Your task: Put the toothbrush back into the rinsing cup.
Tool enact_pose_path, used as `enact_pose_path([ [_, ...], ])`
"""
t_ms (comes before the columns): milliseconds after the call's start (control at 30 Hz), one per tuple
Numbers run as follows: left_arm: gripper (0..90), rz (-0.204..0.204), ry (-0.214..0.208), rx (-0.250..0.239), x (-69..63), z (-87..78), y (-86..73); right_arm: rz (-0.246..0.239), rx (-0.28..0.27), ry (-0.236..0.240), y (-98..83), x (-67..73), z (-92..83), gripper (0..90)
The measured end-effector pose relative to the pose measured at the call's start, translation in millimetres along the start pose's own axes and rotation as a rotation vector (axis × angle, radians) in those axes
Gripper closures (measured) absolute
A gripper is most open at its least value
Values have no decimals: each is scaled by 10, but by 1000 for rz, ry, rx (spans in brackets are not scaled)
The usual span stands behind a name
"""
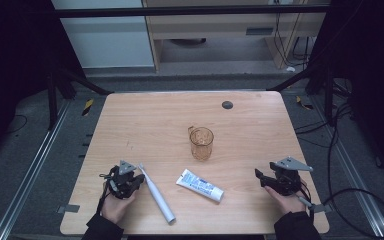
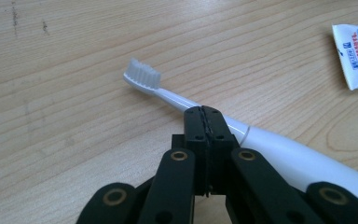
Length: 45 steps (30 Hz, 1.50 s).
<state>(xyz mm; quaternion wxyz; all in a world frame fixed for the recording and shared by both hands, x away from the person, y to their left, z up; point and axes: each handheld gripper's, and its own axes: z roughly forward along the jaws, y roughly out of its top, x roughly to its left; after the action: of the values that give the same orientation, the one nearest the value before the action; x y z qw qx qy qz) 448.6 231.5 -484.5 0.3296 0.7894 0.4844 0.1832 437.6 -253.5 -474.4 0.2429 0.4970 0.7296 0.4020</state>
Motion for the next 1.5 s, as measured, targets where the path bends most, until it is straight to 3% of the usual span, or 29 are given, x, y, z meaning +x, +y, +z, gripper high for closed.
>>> enact_pose_path([
  [433, 898, 42, 8, 16, -77, 154, 100, 0, 16, 6, -5, -4, 20, 347],
  [967, 899, 74, -42, 29, -168, 303, 227, -8, 21, 10, -6, 1, 36, 342],
  [1500, 898, 95, -81, 16, -263, 310, 295, -11, 23, 12, -5, 7, 39, 342],
])
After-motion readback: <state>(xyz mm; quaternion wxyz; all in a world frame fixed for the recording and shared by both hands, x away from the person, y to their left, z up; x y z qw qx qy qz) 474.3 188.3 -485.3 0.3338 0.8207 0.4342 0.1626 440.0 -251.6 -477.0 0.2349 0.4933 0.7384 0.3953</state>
